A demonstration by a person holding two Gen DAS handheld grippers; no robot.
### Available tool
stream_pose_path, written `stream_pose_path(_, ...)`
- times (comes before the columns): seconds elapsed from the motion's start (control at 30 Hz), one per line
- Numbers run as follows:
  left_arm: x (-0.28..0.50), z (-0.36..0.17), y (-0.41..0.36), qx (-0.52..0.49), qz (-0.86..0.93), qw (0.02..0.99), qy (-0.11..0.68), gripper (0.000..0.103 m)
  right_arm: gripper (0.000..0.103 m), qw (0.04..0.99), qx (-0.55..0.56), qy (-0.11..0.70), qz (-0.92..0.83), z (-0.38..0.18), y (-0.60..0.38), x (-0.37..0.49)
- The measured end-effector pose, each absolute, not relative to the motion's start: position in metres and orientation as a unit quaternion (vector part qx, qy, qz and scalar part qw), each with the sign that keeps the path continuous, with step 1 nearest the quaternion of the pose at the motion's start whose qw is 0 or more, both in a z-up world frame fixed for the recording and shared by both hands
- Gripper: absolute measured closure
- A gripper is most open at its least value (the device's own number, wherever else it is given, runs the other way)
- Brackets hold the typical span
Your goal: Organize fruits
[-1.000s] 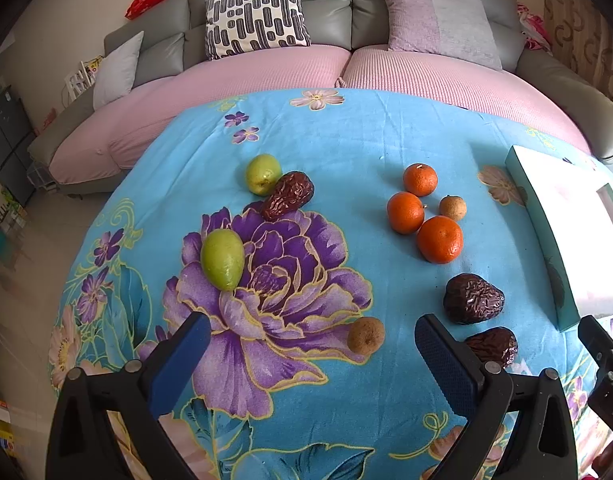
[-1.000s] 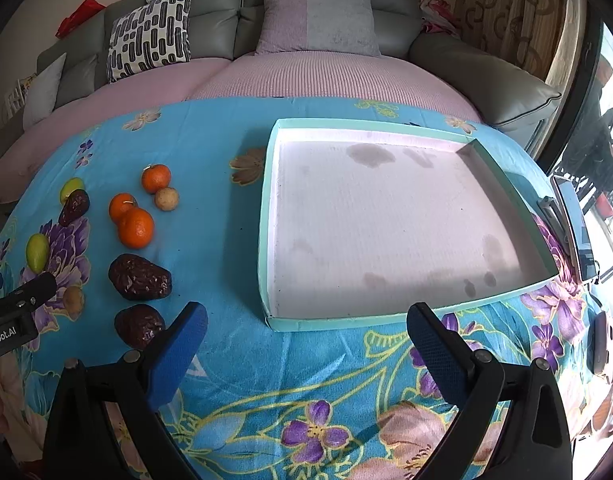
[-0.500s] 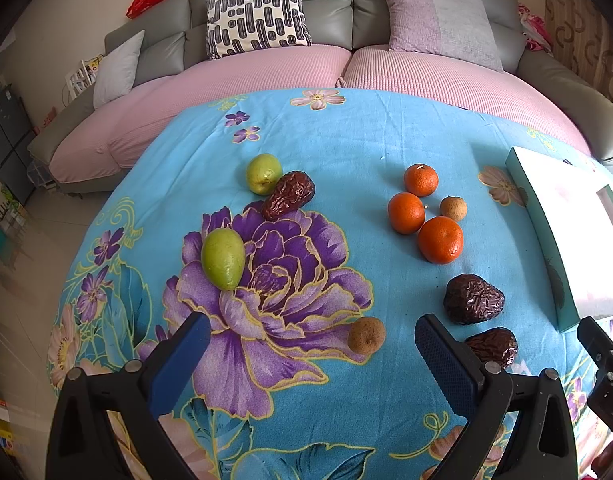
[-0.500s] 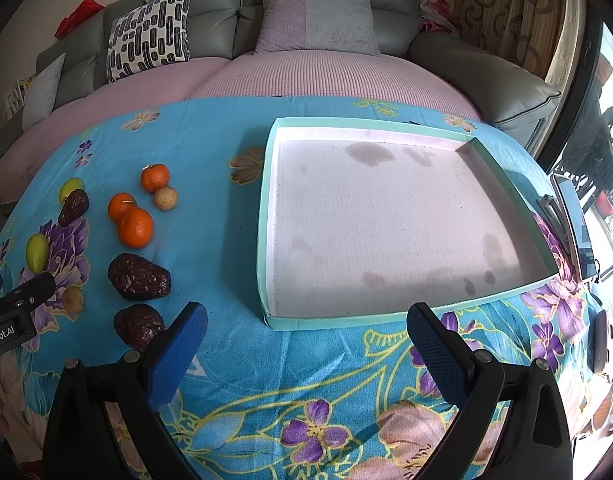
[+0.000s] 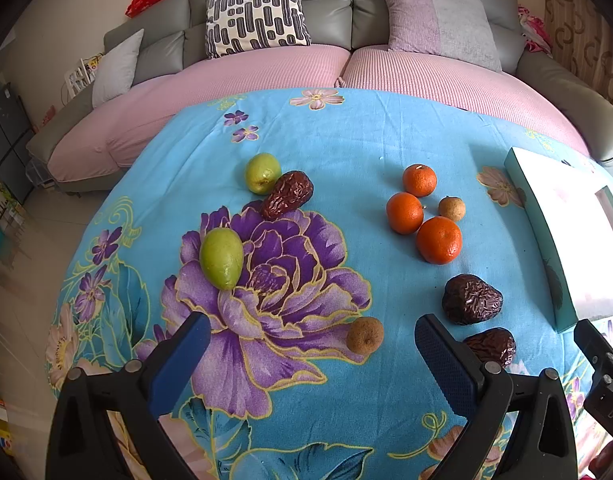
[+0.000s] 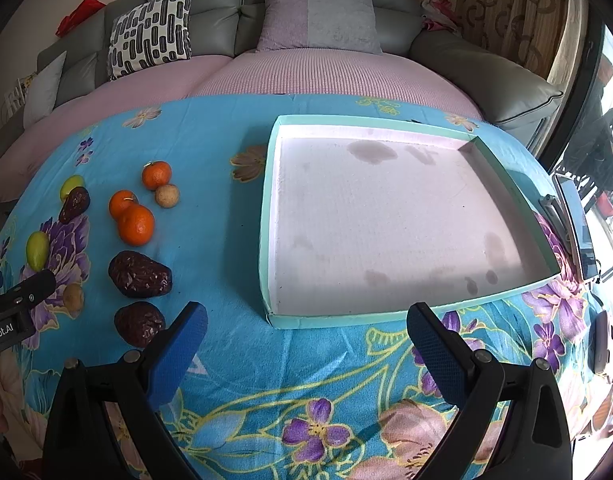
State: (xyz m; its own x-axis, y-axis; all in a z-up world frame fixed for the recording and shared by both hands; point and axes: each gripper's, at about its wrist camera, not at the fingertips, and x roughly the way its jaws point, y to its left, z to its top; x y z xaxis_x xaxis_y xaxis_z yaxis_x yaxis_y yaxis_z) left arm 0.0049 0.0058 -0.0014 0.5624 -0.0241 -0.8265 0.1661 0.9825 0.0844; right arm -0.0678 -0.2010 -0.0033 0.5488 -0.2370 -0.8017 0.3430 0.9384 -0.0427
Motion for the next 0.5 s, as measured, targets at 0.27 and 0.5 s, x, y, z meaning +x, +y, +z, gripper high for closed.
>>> stream_pose_path(0.27,0.007,-0.001,0.009,0.065,-0.049,0.882,0.463,0.000,0.003,0.880,0.061,0.446,-0.154,-0.003,-0.198,-0.066)
stream_pose_path(0.5,0.014,0.002,0.023,0.037,-0.034,0.885,0.463,0.000,0.003,0.888,0.067,0.442,-0.103,-0.001,-0.182,-0.056)
